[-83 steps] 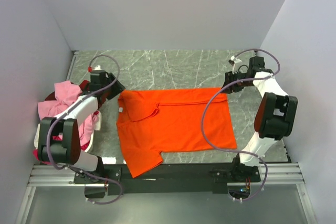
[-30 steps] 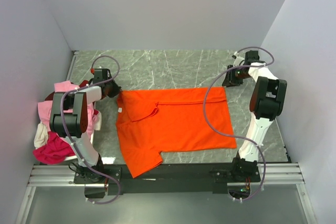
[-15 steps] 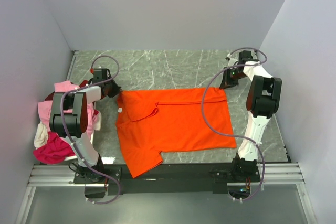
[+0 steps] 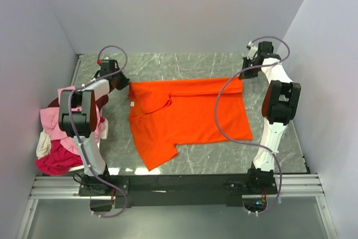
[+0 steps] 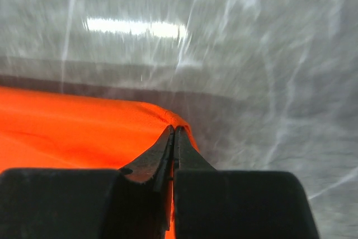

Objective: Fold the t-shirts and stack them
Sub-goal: Fold the tshirt

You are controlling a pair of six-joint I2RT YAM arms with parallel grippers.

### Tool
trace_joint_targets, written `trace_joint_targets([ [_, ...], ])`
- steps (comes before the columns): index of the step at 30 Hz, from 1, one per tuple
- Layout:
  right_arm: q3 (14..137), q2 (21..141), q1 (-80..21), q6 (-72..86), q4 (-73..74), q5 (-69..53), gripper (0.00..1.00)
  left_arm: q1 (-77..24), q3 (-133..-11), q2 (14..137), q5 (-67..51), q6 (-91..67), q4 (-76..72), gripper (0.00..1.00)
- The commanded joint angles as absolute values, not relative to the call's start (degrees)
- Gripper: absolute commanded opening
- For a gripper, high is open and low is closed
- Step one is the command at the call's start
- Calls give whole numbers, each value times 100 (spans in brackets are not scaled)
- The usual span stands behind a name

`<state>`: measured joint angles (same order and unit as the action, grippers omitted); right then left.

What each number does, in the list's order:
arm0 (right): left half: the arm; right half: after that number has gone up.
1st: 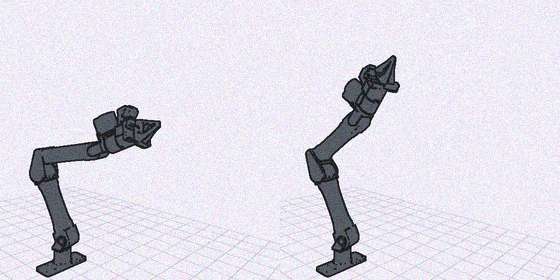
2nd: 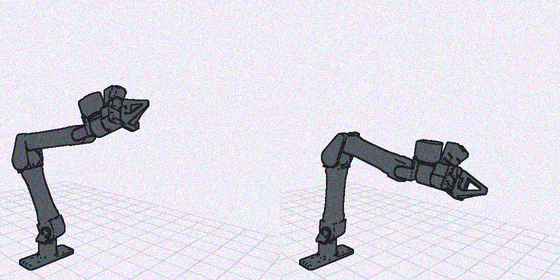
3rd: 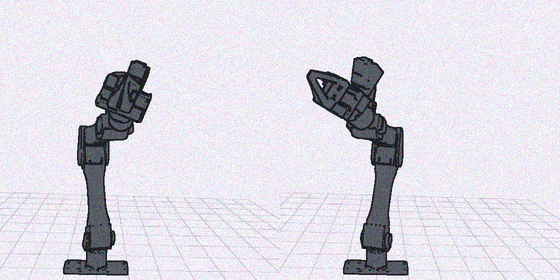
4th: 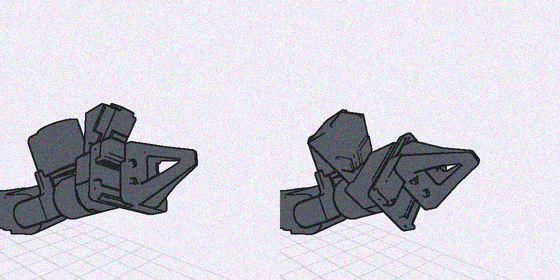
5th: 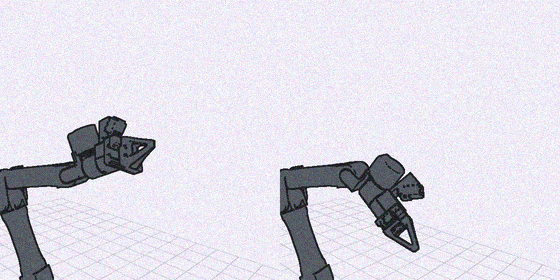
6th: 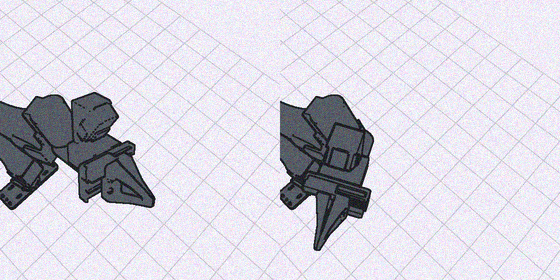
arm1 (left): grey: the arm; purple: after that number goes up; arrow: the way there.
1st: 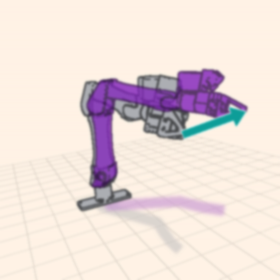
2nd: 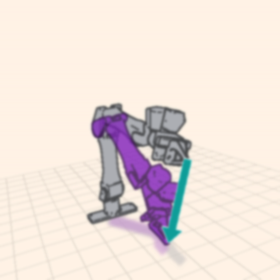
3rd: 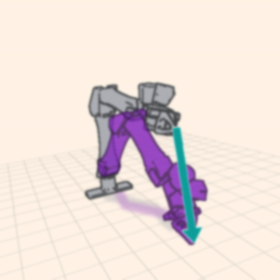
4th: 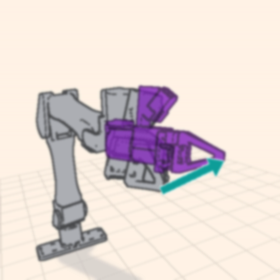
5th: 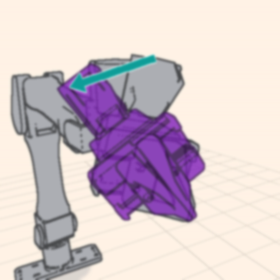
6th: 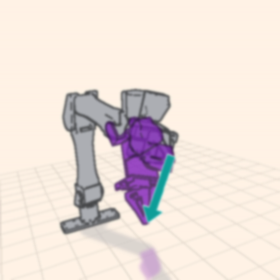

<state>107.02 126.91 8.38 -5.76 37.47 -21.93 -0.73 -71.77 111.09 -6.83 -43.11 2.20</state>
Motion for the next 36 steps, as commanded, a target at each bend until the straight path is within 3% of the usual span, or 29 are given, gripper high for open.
trace_joint_targets([
  [1, 11468, 12918, 853, -299, 3348, -1697, 0, -35, -7943, 11434, -633, -4210, 351, 0],
  [7, 12804, 13657, 826, -132, 3375, -1442, 0, -26, -9086, 12304, -921, -4175, 536, 2],
  [8, 13006, 13728, 800, -132, 3314, -1285, 7, -26, -9401, 12409, -1010, -4157, 493, 7],
  [9, 13086, 13789, 774, -132, 3261, -1153, 31, -26, -9570, 12593, -1046, -4166, 544, 17],
  [10, 13130, 13851, 713, -149, 3200, -1012, 41, -26, -9745, 12673, -1098, -4157, 597, 25],
  [11, 13140, 13860, 677, -176, 3034, -845, 49, -26, -10086, 12726, -1177, -4096, 702, 40],
  [12, 13070, 13843, 651, -184, 2937, -557, 60, -26, -10246, 12779, -1152, -4070, 773, 47],
  [15, 12702, 13597, 554, -263, 2515, -133, 71, -26, -10748, 12605, -994, -3806, 993, 58],
  [21, 11448, 12632, 536, -902, 2294, -1149, 72, -96, -9987, 11088, -1377, -2919, 477, 64],
  [25, 10277, 11535, 510, -2236, 2706, -3561, 72, -342, -8740, 9986, -1819, -2295, 666, 69],
  [29, 9134, 10645, 440, -3425, 3302, -4400, 72, -755, -7666, 9046, -2136, -1725, 1062, 69],
  [36, 7806, 9624, 439, -4149, 3850, -4213, 70, -1669, -6057, 7535, -2030, -1055, 1705, 68],
])
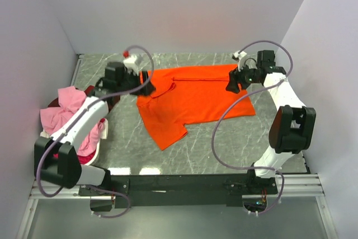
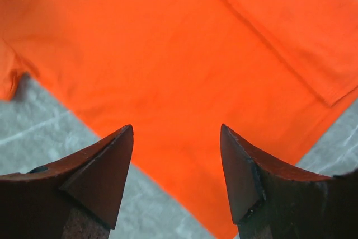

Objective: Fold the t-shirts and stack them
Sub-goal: Fold the tshirt

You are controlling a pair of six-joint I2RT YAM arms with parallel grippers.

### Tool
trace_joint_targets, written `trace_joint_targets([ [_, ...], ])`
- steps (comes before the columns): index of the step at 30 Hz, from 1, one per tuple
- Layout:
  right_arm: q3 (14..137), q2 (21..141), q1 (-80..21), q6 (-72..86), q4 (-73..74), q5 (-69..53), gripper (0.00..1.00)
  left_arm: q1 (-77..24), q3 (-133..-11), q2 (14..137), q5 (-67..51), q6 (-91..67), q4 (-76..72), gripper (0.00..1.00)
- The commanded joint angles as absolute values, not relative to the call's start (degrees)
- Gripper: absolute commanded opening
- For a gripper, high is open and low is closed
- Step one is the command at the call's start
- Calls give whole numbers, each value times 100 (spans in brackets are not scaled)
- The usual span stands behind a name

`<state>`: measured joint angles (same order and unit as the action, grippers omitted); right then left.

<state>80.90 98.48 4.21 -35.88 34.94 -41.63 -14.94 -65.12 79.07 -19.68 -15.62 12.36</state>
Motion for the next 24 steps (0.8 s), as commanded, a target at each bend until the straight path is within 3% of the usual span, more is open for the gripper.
trace_joint_targets([
  [1, 7752, 9589, 448, -3731, 3702, -4001, 69, -1731, -5742, 7419, -2004, -1081, 1705, 68],
  [5, 7743, 9799, 571, -3173, 3726, -3726, 59, -1898, -5169, 7137, -2241, -1528, 1696, 68],
  [8, 7699, 9914, 571, -3155, 3849, -3718, 59, -2188, -4826, 6997, -2224, -1634, 1784, 68],
  [14, 7692, 9862, 571, -5393, 5604, -4262, 61, -3119, -4685, 6934, -1890, -1425, 2416, 67],
  [22, 6505, 8790, 685, -6794, 5572, -4526, 61, -4526, -5289, 7812, -713, -1081, 3005, 63],
  [24, 6373, 8623, 694, -6698, 5511, -4518, 61, -4675, -5571, 8366, -186, -1318, 3435, 57],
])
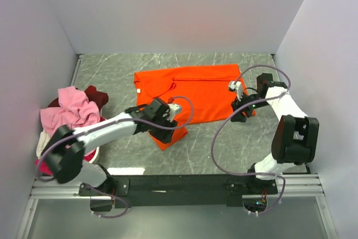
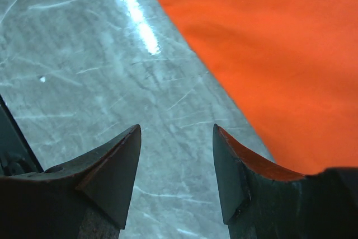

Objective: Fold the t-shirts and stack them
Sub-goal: Fold the tshirt

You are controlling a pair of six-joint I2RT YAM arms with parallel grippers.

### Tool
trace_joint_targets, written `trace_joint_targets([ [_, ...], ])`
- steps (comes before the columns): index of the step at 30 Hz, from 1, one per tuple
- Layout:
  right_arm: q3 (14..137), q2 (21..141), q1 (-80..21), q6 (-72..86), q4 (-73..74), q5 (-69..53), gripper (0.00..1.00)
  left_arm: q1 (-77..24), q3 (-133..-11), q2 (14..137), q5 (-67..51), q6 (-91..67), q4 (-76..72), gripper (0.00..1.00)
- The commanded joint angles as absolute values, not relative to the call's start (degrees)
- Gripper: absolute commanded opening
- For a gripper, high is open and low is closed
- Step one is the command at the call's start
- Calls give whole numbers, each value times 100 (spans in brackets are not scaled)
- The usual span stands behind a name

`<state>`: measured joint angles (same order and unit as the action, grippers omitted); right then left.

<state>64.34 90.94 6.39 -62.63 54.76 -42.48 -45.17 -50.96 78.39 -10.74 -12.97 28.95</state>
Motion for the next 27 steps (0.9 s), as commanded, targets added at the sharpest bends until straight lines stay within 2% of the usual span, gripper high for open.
trace_joint_targets([
  [1, 6329, 8587, 712, -6654, 5467, -4518, 61, -4737, -5590, 8498, -54, -1353, 3506, 56],
  [5, 6153, 8482, 782, -6443, 5274, -4562, 60, -4991, -5529, 8850, 228, -1651, 3463, 47],
  [8, 6109, 8455, 817, -6407, 5238, -4632, 60, -5141, -5537, 9017, 377, -1801, 3480, 44],
  [19, 6021, 8446, 984, -6372, 5229, -4588, 59, -5546, -5607, 9518, 720, -2144, 3621, 41],
  [21, 6003, 8438, 1011, -6433, 5230, -4527, 59, -5537, -5642, 9632, 773, -2179, 3691, 29],
  [25, 5907, 8341, 1098, -6652, 5107, -4290, 59, -5546, -5678, 9668, 853, -2241, 3709, 13],
  [27, 5775, 8254, 1160, -7142, 5063, -4132, 57, -5537, -5704, 9554, 853, -2250, 3718, 1],
])
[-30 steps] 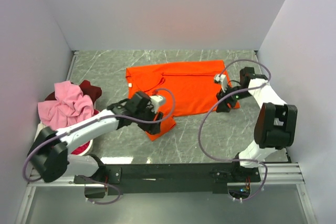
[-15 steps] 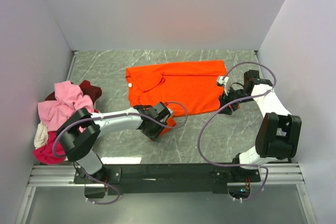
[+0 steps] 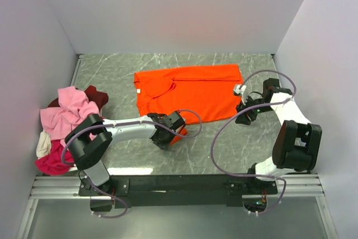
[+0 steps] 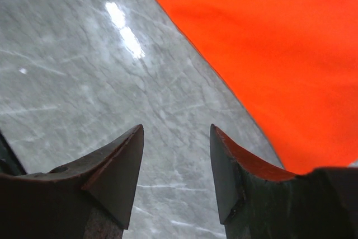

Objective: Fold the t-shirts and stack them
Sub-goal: Fold the tshirt

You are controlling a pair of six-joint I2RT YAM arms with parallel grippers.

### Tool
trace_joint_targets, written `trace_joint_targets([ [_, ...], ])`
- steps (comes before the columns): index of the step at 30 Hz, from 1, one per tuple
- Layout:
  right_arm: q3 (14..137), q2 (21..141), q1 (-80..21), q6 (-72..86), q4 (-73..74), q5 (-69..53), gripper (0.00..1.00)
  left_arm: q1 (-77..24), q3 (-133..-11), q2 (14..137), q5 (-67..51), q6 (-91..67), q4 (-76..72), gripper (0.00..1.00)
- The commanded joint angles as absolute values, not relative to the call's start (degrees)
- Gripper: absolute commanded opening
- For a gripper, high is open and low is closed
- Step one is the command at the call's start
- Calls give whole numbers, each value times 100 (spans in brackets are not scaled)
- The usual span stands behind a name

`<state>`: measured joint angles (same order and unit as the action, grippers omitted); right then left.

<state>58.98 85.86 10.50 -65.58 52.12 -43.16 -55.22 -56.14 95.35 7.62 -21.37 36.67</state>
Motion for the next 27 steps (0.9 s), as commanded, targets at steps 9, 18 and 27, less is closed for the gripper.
trace_joint_targets([
  [9, 5590, 8472, 1213, -8103, 4105, -2304, 55, -5528, -5783, 9106, 721, -2215, 3823, 0],
  [18, 6081, 9562, 1222, -8288, 3682, -1433, 53, -5388, -5792, 8947, 633, -2118, 3841, 0],
  [27, 6223, 10063, 1222, -8147, 3375, -1353, 51, -5282, -5818, 8886, 589, -2083, 3850, 0],
])
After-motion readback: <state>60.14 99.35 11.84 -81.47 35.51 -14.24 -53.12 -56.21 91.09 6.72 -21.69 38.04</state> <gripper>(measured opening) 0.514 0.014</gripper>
